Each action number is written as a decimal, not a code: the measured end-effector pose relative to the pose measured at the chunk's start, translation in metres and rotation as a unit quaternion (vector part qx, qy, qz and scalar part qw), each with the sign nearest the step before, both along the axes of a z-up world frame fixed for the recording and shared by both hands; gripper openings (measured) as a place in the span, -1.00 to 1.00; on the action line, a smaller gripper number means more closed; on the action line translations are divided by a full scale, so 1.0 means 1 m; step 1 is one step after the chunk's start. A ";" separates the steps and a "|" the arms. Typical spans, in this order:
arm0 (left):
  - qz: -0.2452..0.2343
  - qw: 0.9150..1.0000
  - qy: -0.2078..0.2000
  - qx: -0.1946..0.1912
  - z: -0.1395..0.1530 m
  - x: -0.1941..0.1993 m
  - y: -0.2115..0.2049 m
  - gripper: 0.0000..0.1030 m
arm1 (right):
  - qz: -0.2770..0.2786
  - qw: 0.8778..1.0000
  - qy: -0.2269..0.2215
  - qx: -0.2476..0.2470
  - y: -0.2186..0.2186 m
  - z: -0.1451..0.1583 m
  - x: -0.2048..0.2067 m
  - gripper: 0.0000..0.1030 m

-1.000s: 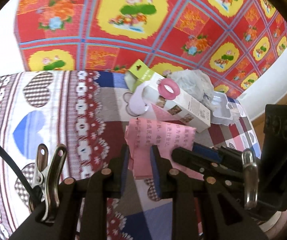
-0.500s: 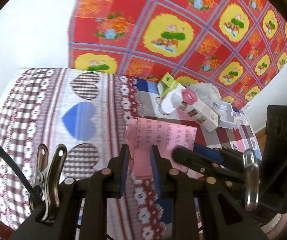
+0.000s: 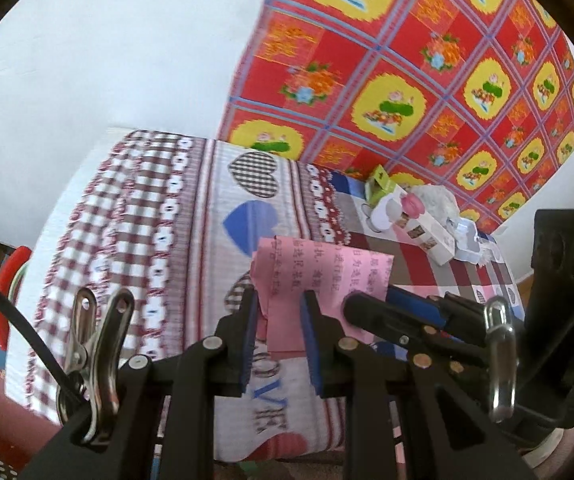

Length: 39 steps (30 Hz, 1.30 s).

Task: Collect trash
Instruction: 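Lift the pink cloth with both grippers and turn toward the red bucket, then carry the pink cloth with both grippers over the red bucket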

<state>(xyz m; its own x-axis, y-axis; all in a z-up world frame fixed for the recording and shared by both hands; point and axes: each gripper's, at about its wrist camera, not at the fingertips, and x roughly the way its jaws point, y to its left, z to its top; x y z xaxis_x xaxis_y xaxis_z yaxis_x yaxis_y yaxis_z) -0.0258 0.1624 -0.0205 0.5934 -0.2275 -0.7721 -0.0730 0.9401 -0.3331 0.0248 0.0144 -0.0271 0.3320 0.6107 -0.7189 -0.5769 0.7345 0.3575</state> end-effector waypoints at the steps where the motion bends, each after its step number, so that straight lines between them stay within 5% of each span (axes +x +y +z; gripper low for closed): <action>1: 0.002 1.000 -0.001 -0.001 0.001 -0.003 0.006 -0.57 | 0.002 1.000 -0.001 -0.001 0.006 0.000 -0.002 -0.54; 24: 0.119 0.993 -0.009 0.010 0.006 -0.041 0.122 -0.57 | 0.130 0.991 -0.008 0.001 0.140 0.002 0.008 -0.54; 39: 0.241 0.970 -0.012 0.019 -0.003 -0.063 0.197 -0.57 | 0.253 0.967 -0.028 -0.008 0.246 -0.003 0.016 -0.54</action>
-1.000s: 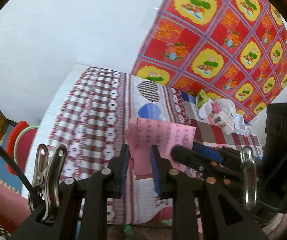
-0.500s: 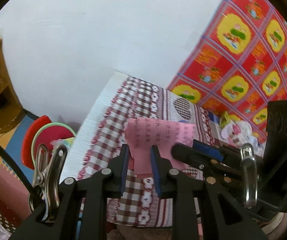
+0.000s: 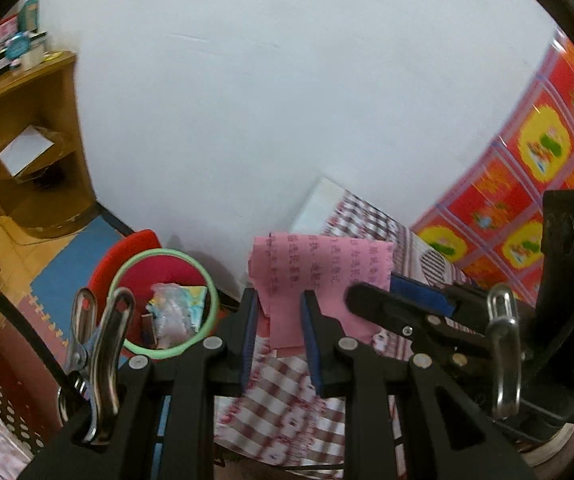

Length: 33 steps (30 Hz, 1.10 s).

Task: Collect trash
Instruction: 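Carry the pink cloth with both grippers over the red bucket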

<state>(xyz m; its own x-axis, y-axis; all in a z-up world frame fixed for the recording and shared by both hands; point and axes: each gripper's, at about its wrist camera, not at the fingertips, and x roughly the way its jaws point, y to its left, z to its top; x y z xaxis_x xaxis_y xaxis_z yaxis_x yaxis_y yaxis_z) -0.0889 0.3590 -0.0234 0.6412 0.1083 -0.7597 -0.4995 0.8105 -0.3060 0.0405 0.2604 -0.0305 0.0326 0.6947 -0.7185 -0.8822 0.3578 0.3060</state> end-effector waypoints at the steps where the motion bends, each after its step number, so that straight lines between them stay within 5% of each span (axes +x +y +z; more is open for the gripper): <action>1: 0.006 1.000 0.001 0.000 -0.001 -0.002 0.006 -0.57 | 0.004 1.000 0.001 -0.001 0.007 -0.002 -0.001 -0.54; 33: -0.003 0.995 0.062 -0.072 -0.096 -0.008 0.173 -0.57 | 0.000 0.994 0.032 -0.105 0.178 -0.094 -0.010 -0.54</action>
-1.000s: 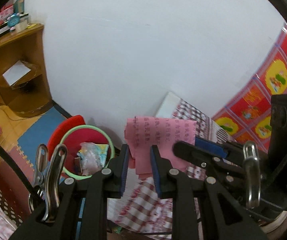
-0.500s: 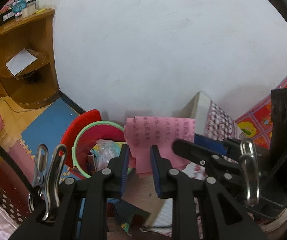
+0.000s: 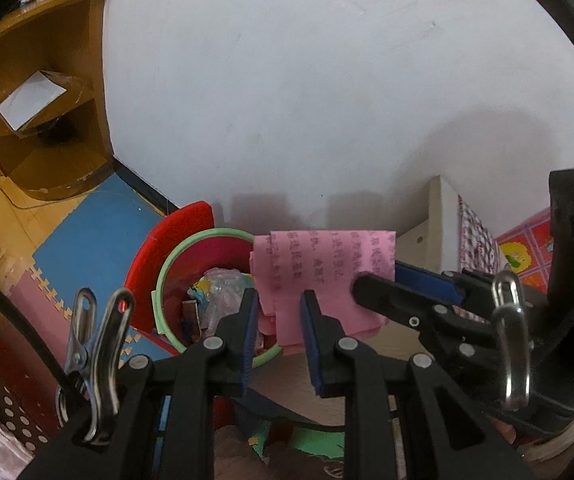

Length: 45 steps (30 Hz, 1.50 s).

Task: Collect trash
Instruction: 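Carry the pink cloth with both grippers over the red bucket, then open both grippers to drop the pink cloth into the bucket, then move both grippers away from the bucket back toward the bed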

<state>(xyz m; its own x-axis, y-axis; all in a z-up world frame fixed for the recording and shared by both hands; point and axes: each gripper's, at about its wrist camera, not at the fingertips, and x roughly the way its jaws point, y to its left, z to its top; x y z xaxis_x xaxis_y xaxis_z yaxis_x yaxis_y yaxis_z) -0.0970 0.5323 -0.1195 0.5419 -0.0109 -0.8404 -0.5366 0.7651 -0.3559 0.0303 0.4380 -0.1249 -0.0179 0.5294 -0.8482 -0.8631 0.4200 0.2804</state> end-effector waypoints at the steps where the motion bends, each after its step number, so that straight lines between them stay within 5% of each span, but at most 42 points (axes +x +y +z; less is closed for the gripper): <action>1: -0.001 1.000 0.002 -0.001 -0.002 0.001 0.002 -0.57 | -0.002 1.000 0.001 -0.003 0.003 -0.003 0.001 -0.54; 22: -0.032 0.998 0.049 0.009 -0.042 0.034 0.021 -0.57 | -0.036 0.999 0.014 -0.032 0.032 -0.032 0.020 -0.54; 45: -0.025 0.997 0.049 0.048 -0.002 0.030 -0.006 -0.40 | -0.089 0.996 0.015 0.008 -0.009 0.004 0.009 -0.54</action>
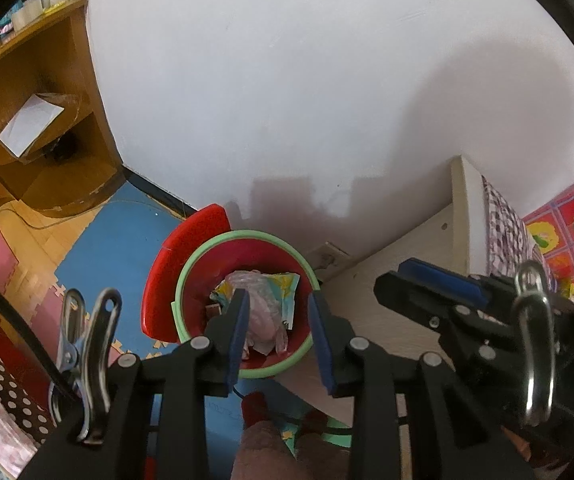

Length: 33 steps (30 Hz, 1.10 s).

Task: Collect trash
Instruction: 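Move both grippers away from the bucket back toward the bed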

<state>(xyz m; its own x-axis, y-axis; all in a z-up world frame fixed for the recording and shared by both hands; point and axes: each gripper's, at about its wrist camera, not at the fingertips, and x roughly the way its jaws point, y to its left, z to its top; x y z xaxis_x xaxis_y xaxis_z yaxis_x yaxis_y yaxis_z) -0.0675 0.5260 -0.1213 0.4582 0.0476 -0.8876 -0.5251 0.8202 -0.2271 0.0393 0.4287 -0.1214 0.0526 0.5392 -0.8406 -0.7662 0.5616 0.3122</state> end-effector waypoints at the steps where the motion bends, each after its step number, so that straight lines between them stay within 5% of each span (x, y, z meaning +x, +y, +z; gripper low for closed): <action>1: 0.000 1.000 0.000 0.002 0.003 -0.001 -0.002 -0.40 | -0.002 1.000 -0.001 0.002 -0.002 0.002 -0.001 -0.54; 33: -0.015 0.997 -0.024 0.077 0.091 -0.036 -0.129 -0.40 | -0.050 0.993 -0.027 0.100 -0.166 0.092 -0.064 -0.53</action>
<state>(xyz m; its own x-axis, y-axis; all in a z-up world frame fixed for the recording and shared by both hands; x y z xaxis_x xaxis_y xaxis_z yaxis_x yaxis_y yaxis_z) -0.1036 0.3973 -0.0299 0.5030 0.1667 -0.8481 -0.4910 0.8626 -0.1216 -0.0250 0.2630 -0.0294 0.1557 0.6853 -0.7114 -0.7288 0.5659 0.3856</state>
